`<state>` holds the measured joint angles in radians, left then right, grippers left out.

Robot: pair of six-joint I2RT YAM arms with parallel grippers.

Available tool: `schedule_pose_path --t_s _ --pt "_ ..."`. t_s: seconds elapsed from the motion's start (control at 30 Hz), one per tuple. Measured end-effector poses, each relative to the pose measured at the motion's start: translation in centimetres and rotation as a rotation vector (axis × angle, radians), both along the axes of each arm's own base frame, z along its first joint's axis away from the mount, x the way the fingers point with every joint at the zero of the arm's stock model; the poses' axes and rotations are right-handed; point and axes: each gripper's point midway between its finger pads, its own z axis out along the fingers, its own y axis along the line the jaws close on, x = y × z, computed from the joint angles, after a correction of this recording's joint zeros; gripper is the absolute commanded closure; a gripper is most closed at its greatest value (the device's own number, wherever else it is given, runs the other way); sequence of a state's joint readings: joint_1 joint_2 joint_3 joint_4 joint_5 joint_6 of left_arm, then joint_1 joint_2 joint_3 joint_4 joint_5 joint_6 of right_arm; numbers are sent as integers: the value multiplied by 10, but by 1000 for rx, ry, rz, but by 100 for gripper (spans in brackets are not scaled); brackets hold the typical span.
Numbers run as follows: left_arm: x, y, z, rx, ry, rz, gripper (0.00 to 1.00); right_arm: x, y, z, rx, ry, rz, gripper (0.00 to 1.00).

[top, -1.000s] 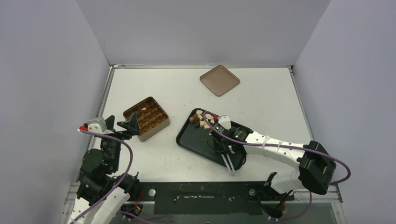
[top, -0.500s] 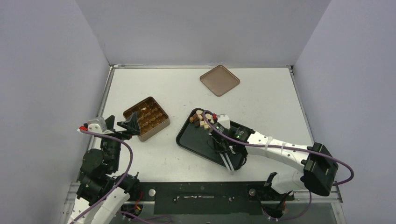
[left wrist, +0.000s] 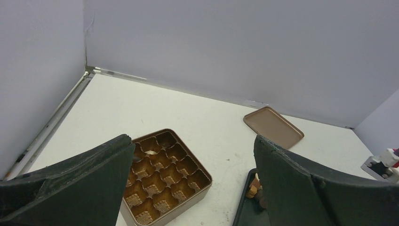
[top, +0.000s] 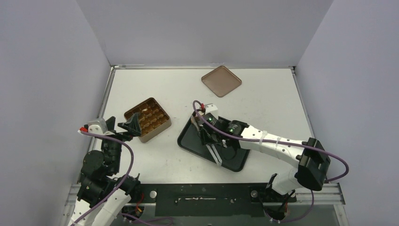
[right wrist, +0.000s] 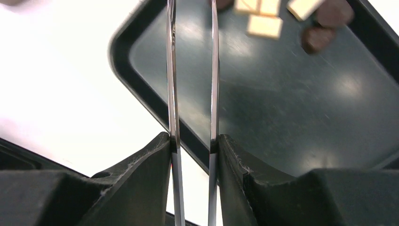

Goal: Pack the chocolate
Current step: Pick up the fake chocolate from the plate, then place the fake chocolate in the packing box.

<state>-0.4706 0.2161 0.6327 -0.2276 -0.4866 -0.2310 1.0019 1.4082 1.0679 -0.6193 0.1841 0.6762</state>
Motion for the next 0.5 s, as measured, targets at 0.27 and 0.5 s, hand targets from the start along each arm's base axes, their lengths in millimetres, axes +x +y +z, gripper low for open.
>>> schedule_pose_path --t_s 0.27,0.5 --pt "-4 5 4 -13 -19 13 3 29 81 5 115 -55 142 86" --pt "-5 6 4 -15 -20 22 3 54 157 3 215 -84 249 84"
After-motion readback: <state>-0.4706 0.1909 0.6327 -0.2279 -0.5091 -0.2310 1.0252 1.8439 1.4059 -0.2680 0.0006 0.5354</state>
